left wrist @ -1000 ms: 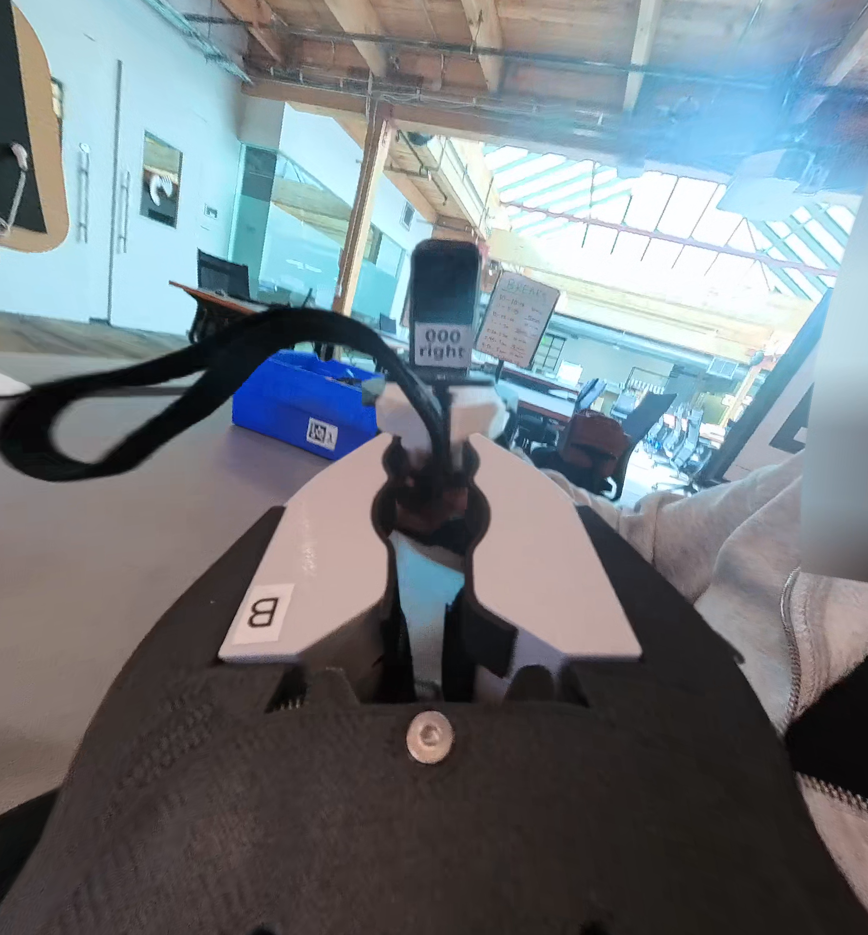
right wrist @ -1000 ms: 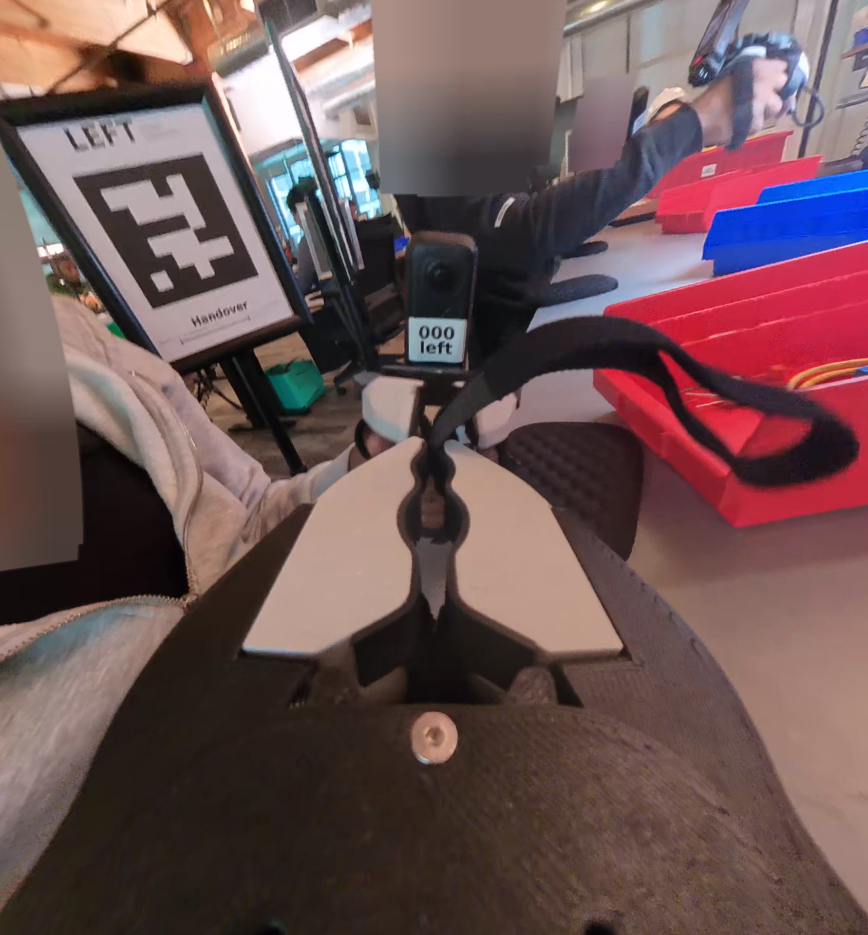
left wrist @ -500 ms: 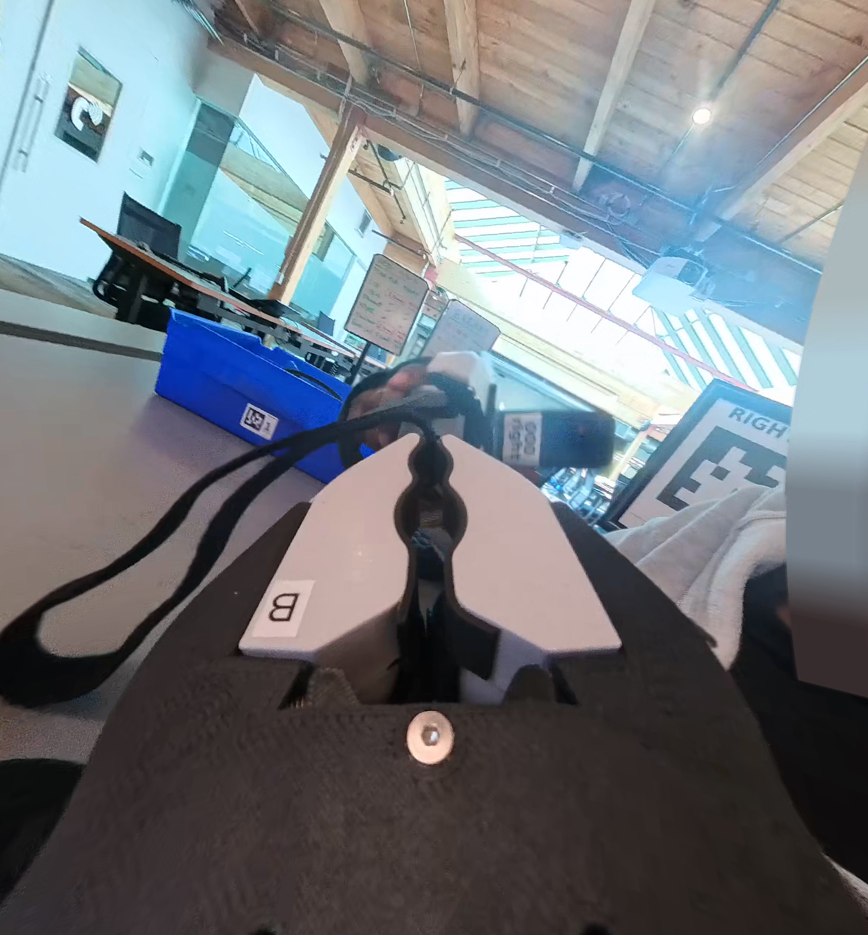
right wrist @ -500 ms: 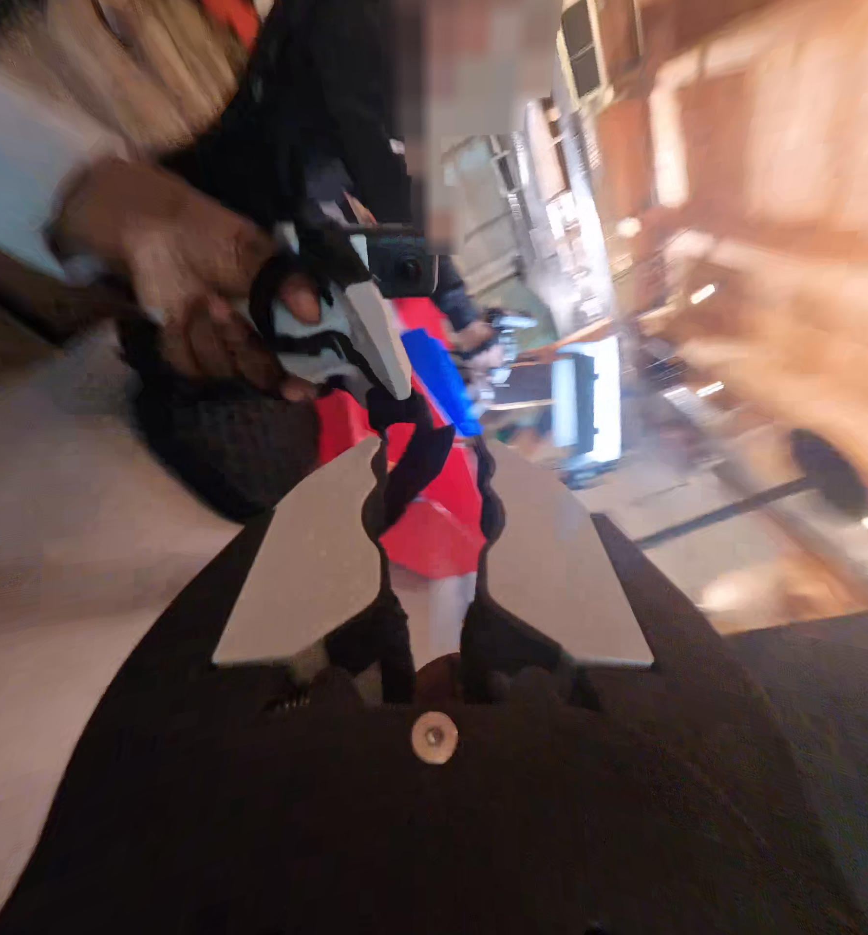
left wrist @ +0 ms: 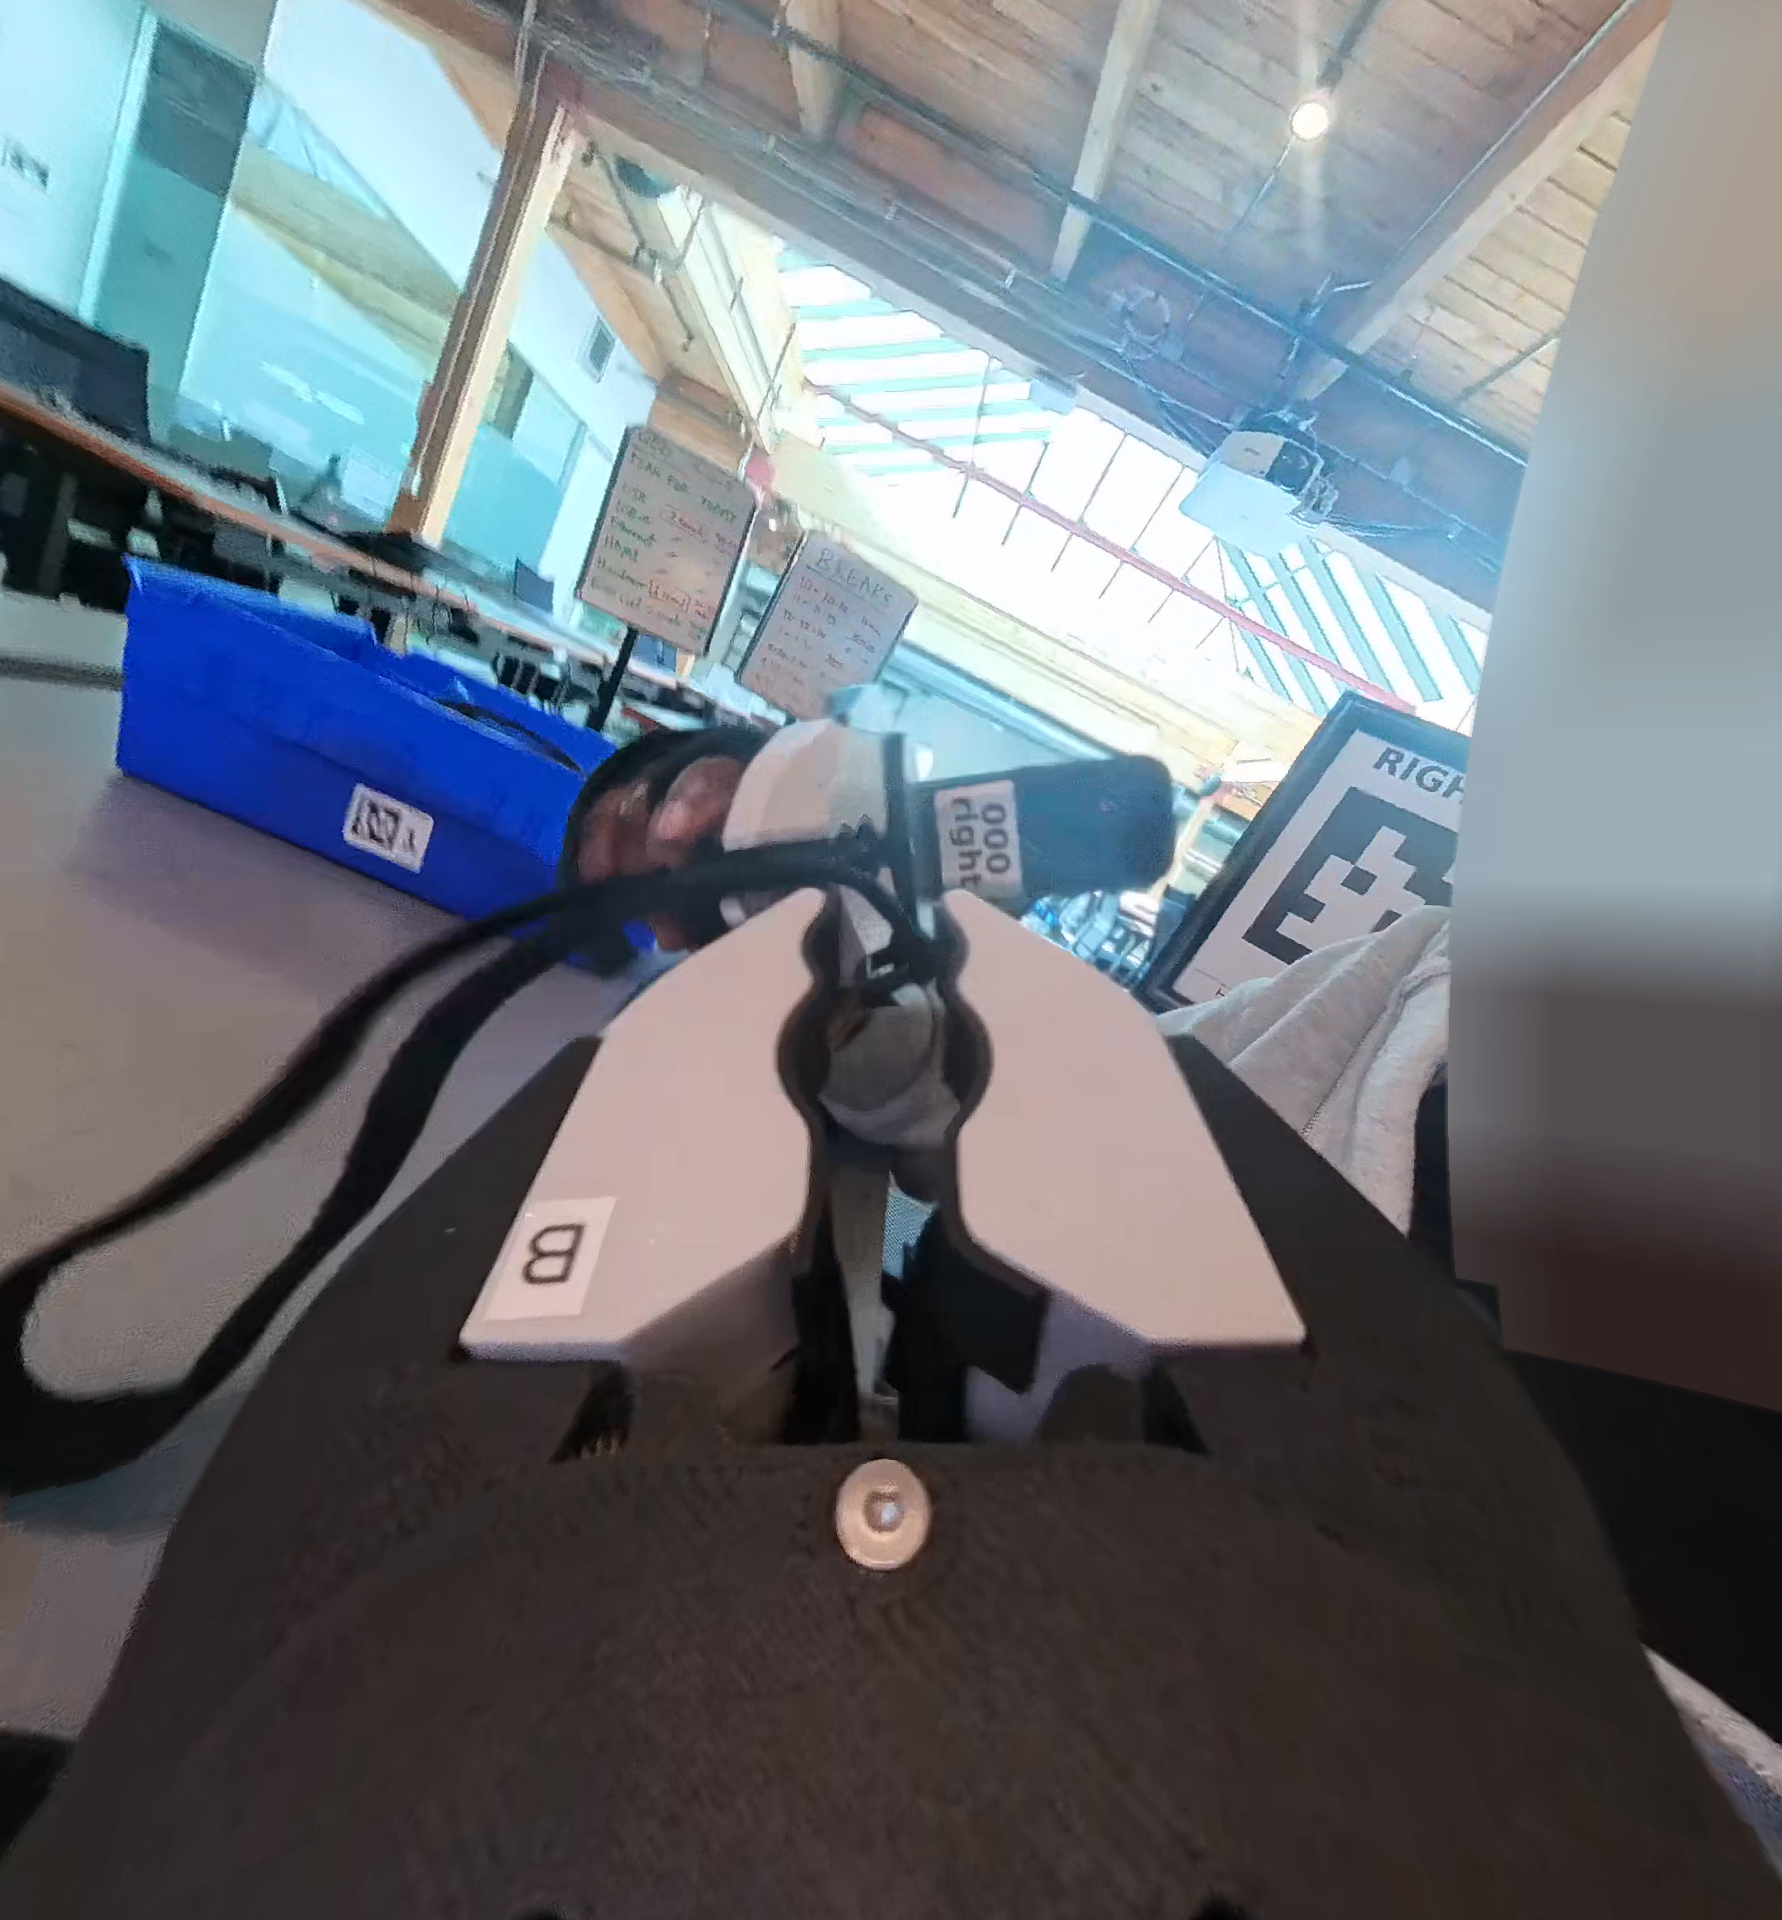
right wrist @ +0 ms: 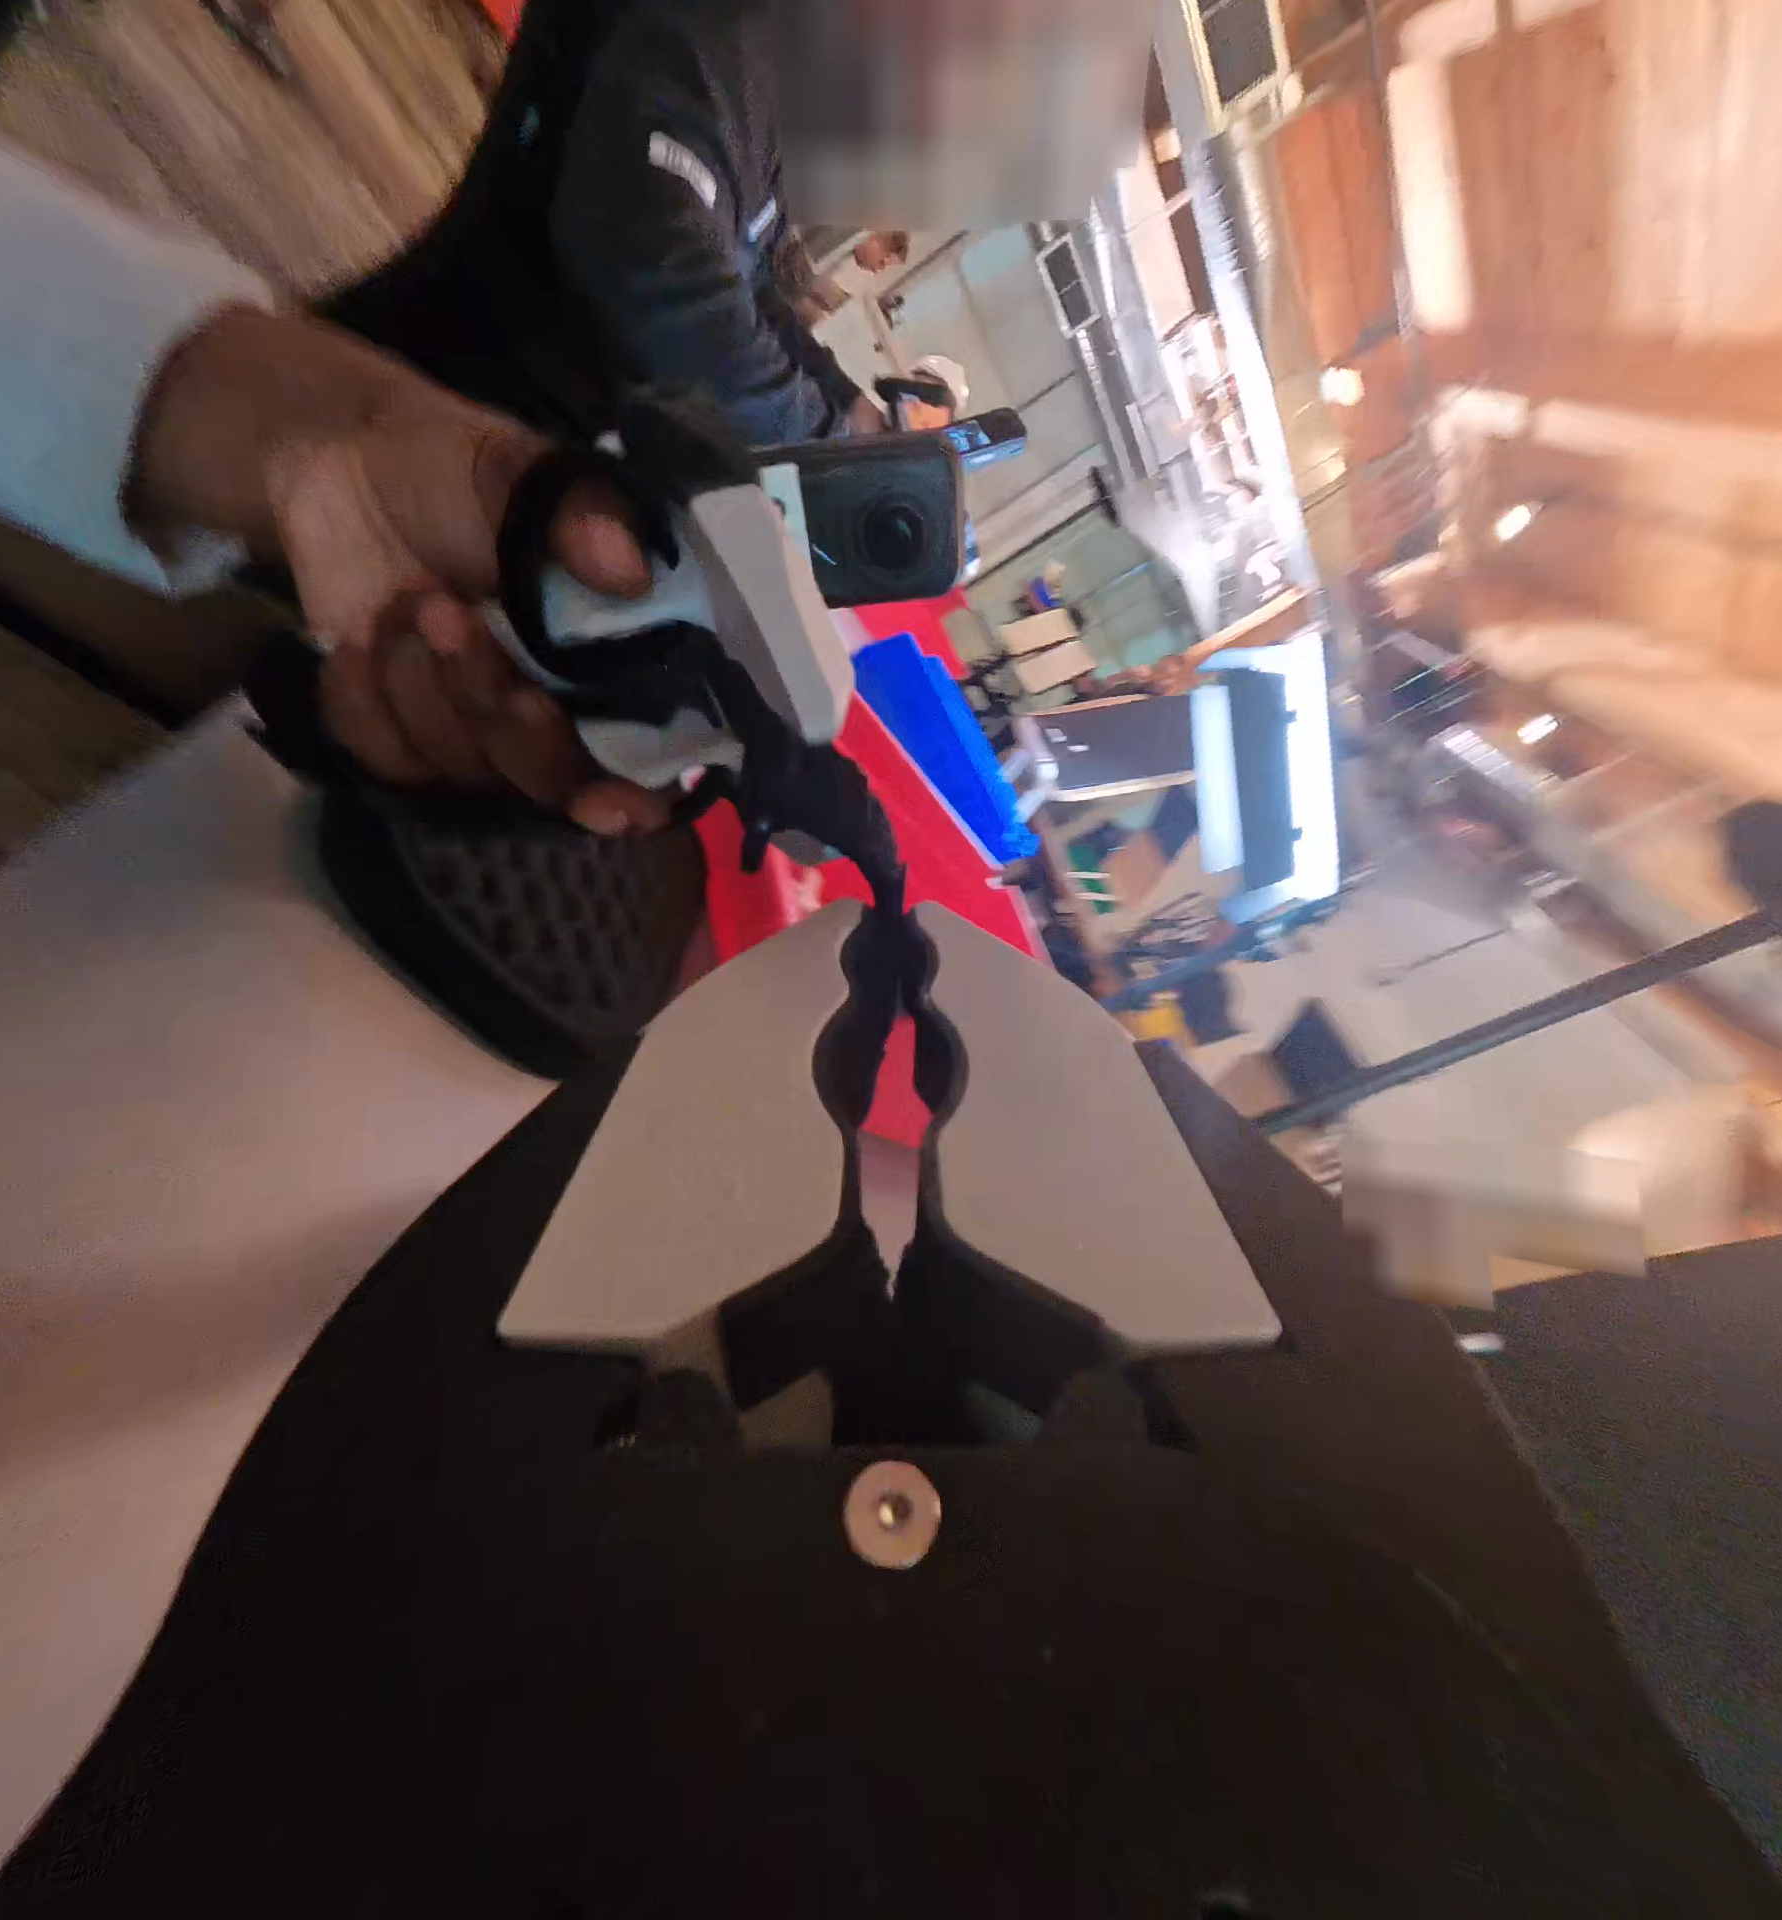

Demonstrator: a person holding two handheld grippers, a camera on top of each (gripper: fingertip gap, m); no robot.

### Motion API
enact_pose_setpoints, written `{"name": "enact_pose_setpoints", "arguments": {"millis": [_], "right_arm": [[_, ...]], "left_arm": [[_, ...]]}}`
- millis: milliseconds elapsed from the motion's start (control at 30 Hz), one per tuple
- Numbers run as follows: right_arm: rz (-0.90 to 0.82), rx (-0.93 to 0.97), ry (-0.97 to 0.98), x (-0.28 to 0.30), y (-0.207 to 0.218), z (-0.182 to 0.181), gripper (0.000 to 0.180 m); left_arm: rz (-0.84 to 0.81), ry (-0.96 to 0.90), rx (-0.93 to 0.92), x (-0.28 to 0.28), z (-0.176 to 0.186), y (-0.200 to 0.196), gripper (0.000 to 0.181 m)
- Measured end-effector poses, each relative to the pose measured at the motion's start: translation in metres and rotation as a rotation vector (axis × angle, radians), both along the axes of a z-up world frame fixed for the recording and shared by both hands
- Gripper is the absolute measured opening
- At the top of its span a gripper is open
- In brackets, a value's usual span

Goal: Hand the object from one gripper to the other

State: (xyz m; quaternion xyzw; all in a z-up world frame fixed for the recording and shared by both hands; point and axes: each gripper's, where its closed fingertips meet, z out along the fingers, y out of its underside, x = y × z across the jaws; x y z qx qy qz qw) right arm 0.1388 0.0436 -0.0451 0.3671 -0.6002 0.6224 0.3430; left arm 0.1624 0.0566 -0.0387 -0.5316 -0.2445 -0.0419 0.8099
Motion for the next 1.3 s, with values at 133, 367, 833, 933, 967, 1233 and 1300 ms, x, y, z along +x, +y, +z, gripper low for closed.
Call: {"name": "enact_pose_setpoints", "arguments": {"millis": [133, 367, 833, 933, 967, 1233, 1300], "right_arm": [[0.155, 0.1, -0.466, -0.001, 0.005, 0.008, 0.004], [0.349, 0.247, -0.88, 0.007, 0.009, 0.008, 0.004], [0.412, 0.305, -1.114, 0.009, 0.0, -0.001, 0.004], [0.445, 0.28, -1.171, 0.005, 0.004, 0.007, 0.001], [0.461, 0.264, -1.195, 0.003, 0.005, 0.011, 0.001], [0.478, 0.226, -1.236, 0.001, 0.006, 0.018, 0.003], [0.472, 0.231, -1.25, 0.0, 0.005, 0.016, 0.016]], "left_arm": [[0.237, 0.163, -0.085, -0.012, 0.001, -0.023, 0.036], [0.288, 0.26, -0.359, -0.021, -0.021, 0.0, 0.019], [0.277, 0.171, -0.046, -0.019, 0.017, -0.014, 0.006], [0.268, 0.146, -0.061, -0.019, 0.012, -0.013, 0.023], [0.262, 0.132, -0.078, -0.02, 0.008, -0.012, 0.027], [0.237, 0.141, -0.145, -0.019, -0.005, -0.001, 0.005], [0.241, 0.141, -0.113, -0.018, 0.001, -0.004, 0.004]]}}
